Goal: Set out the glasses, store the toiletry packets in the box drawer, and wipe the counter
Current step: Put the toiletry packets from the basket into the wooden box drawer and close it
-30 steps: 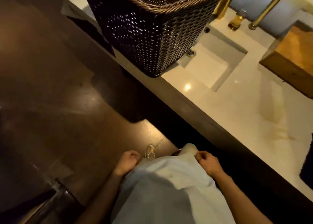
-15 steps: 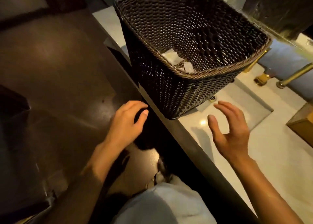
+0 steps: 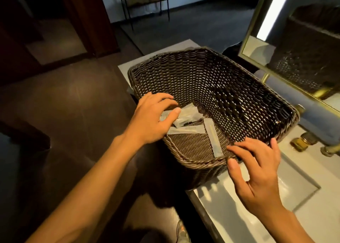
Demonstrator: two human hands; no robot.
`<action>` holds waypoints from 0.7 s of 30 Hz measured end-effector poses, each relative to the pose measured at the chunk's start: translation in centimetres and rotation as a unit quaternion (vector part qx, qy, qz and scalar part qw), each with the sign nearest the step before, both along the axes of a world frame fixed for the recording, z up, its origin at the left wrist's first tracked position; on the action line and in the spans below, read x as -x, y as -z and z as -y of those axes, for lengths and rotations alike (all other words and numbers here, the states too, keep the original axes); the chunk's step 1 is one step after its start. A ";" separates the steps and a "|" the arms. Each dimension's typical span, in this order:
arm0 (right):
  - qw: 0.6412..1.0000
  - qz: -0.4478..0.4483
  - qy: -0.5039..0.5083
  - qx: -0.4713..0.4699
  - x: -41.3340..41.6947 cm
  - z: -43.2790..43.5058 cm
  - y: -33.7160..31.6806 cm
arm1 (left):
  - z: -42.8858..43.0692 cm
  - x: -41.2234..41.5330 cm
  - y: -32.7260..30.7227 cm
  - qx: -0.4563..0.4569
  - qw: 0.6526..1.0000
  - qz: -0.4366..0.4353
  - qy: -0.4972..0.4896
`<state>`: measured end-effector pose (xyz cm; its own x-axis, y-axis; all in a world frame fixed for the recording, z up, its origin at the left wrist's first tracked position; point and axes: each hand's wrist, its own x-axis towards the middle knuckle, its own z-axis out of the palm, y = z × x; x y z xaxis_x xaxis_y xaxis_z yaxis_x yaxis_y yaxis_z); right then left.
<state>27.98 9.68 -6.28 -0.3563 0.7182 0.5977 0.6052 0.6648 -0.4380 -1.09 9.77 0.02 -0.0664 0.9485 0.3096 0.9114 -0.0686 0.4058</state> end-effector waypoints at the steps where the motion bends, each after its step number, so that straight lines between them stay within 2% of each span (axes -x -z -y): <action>1: 1.000 0.007 -0.001 0.005 0.0 0.1 -0.2 | -0.7 0.2 -0.1 0.037 0.999 -0.001 -0.007; 6: 0.999 0.051 -0.013 0.010 -0.4 -0.2 -2.0 | -1.7 0.9 -0.1 0.094 0.994 -0.058 0.002; 10: 0.978 0.186 -0.079 0.057 -0.9 -2.0 -4.8 | -1.1 0.6 0.1 0.094 0.993 -0.068 0.003; 11: 0.960 0.246 -0.098 0.090 -0.8 -2.6 -5.7 | -0.8 0.6 0.2 0.088 0.994 -0.067 0.002; 13: 0.897 0.365 -0.140 0.206 -0.1 -4.8 -7.2 | -0.7 0.7 0.5 0.072 0.996 -0.059 0.004; 16: 0.809 0.415 -0.206 0.363 2.4 -9.1 -8.0 | -0.6 0.8 0.7 0.048 0.998 -0.035 0.014; 18: 0.775 0.436 -0.201 0.411 5.1 -12.5 -6.8 | -0.7 1.0 0.9 0.033 0.999 -0.030 0.021; 20: 0.750 0.484 -0.160 0.422 7.7 -16.1 -4.3 | -0.7 1.2 1.3 0.013 0.999 -0.025 0.024; 21: 0.726 0.515 -0.135 0.436 8.8 -17.7 -3.0 | -0.7 1.3 1.5 0.000 0.999 -0.019 0.026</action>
